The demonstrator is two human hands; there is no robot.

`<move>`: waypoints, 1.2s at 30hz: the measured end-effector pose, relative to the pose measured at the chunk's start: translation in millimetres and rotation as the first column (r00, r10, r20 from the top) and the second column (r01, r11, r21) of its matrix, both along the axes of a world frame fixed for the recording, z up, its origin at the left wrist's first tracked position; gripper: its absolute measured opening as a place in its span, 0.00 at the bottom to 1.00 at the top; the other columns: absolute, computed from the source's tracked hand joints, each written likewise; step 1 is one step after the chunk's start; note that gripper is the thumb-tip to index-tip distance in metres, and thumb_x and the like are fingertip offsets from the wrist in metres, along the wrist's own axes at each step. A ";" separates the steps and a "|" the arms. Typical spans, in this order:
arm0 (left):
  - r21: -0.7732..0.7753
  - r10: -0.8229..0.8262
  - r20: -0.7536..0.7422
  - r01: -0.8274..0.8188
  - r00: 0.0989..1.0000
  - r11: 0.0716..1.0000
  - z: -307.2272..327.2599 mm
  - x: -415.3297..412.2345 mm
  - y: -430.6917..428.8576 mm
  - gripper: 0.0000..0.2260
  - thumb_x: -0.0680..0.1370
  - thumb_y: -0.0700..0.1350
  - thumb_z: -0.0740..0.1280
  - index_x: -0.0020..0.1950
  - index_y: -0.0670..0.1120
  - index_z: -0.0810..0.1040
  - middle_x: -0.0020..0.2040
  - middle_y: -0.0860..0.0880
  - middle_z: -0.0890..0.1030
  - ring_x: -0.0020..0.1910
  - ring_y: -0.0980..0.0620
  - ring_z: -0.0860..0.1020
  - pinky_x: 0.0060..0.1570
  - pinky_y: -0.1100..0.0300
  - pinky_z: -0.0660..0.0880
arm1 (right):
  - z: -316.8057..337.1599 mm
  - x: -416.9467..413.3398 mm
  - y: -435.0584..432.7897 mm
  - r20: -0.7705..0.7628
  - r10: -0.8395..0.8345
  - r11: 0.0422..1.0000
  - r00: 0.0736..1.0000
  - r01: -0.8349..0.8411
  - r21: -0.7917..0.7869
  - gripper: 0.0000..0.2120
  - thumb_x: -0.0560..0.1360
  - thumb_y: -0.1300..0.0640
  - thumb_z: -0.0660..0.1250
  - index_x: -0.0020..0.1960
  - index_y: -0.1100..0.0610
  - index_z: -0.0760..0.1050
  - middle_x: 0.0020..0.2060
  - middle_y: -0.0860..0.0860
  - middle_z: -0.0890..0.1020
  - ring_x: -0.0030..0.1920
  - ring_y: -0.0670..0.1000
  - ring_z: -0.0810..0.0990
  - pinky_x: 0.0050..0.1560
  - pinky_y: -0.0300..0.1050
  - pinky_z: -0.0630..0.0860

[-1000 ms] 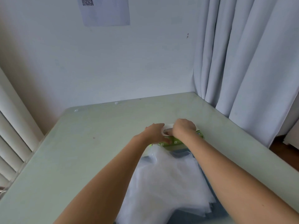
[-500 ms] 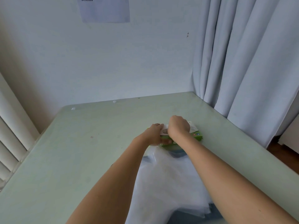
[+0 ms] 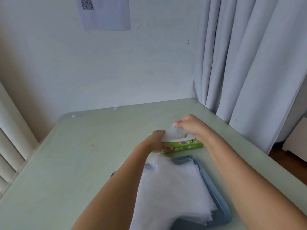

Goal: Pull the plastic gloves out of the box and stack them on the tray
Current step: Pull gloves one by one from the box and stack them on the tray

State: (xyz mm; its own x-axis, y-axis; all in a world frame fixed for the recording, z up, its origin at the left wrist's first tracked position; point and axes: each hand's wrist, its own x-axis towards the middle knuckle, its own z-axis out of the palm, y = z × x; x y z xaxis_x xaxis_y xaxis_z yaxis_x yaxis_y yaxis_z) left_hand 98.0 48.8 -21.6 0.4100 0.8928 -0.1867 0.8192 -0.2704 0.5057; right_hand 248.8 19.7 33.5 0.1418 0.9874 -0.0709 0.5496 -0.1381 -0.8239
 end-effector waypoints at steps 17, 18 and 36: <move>-0.599 0.556 0.801 0.342 0.225 0.725 54.6 -0.1 -45.3 0.38 0.79 0.67 0.44 0.54 0.38 0.81 0.52 0.37 0.82 0.47 0.39 0.83 0.56 0.45 0.75 | 88.9 31.7 -90.8 -0.010 0.247 0.833 0.969 -0.207 0.513 0.03 0.74 0.57 0.70 0.41 0.53 0.80 0.40 0.44 0.80 0.41 0.36 0.76 0.46 0.25 0.69; -0.564 0.530 0.823 0.402 0.204 0.721 57.6 -1.8 -49.4 0.42 0.75 0.72 0.44 0.56 0.38 0.81 0.54 0.36 0.81 0.49 0.38 0.82 0.54 0.44 0.76 | 87.7 33.0 -96.9 0.016 0.261 0.832 0.965 -0.234 0.503 0.03 0.74 0.56 0.70 0.41 0.53 0.80 0.42 0.45 0.80 0.44 0.38 0.76 0.48 0.28 0.70; -0.047 -0.174 0.568 0.243 0.804 0.969 93.5 -38.9 -139.2 0.09 0.72 0.45 0.74 0.50 0.44 0.85 0.50 0.52 0.84 0.53 0.56 0.81 0.59 0.61 0.71 | 20.8 36.2 -171.0 -0.194 0.348 0.898 0.917 -0.266 0.351 0.15 0.71 0.48 0.70 0.50 0.59 0.78 0.55 0.46 0.81 0.57 0.42 0.79 0.61 0.34 0.71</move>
State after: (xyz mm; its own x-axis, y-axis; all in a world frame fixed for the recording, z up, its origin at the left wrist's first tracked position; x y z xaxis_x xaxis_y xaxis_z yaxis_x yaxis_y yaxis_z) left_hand 59.1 -90.5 71.8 0.6481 0.7607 0.0372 0.3191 -0.3156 0.8936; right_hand 284.9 -151.3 54.3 -0.1539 0.9548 0.2542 0.2970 0.2900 -0.9098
